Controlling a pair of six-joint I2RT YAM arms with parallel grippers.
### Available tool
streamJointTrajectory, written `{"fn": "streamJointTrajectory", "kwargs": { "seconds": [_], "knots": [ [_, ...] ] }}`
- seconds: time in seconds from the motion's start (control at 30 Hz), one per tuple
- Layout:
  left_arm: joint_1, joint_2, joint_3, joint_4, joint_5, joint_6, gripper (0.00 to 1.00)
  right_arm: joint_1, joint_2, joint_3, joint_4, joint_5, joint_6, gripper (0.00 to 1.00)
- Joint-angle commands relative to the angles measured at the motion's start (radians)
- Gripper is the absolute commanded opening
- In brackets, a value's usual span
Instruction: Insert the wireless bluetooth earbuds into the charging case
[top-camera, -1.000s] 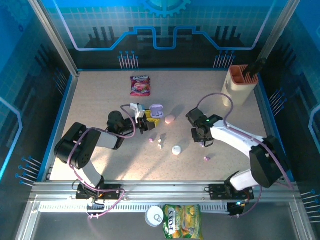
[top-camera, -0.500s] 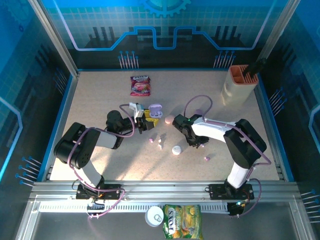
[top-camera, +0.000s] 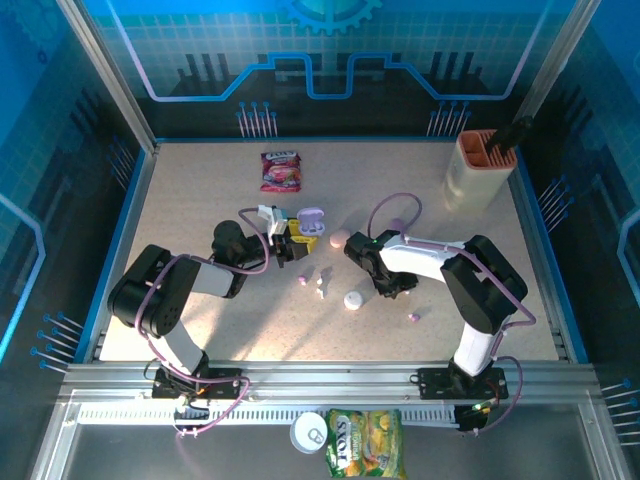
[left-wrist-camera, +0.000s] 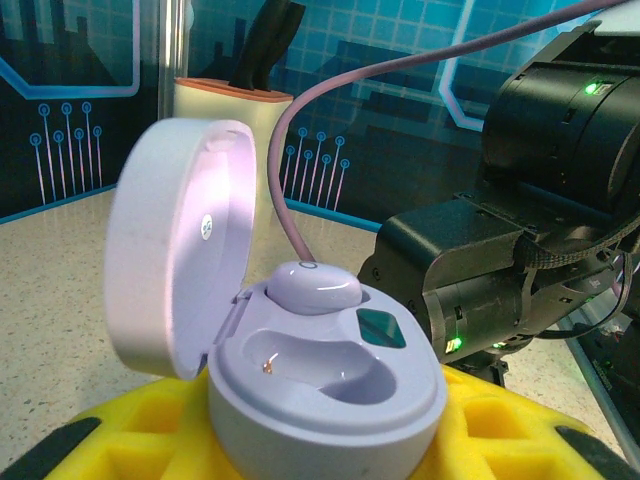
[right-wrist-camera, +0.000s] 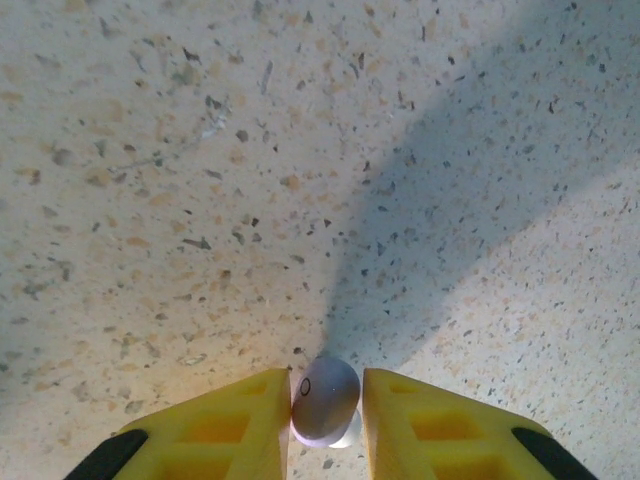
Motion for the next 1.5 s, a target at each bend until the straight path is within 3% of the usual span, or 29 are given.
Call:
{"fn": "streamJointTrajectory", "kwargs": {
  "seconds": [0.0, 0.5, 0.9, 1.47],
  "knots": [
    [0.009, -0.011, 0.026, 0.034, 0.033, 0.002, 0.37, 0.02, -0.011, 0.009, -0.049, 0.012, 0.034, 0.25],
    [0.009, -0.023, 0.016, 0.034, 0.032, 0.003, 0.37, 0.018, 0.015, 0.008, -0.017, -0.015, 0.012, 0.2],
    [0.002, -0.025, 0.013, 0.034, -0.003, 0.009, 0.37, 0.003, -0.145, -0.008, 0.036, -0.093, -0.009, 0.16],
    [-0.115, 0.072, 0.067, 0.034, -0.109, 0.096, 0.36, -0.113, -0.534, 0.011, 0.18, -0.527, -0.032, 0.19]
  ]
}}
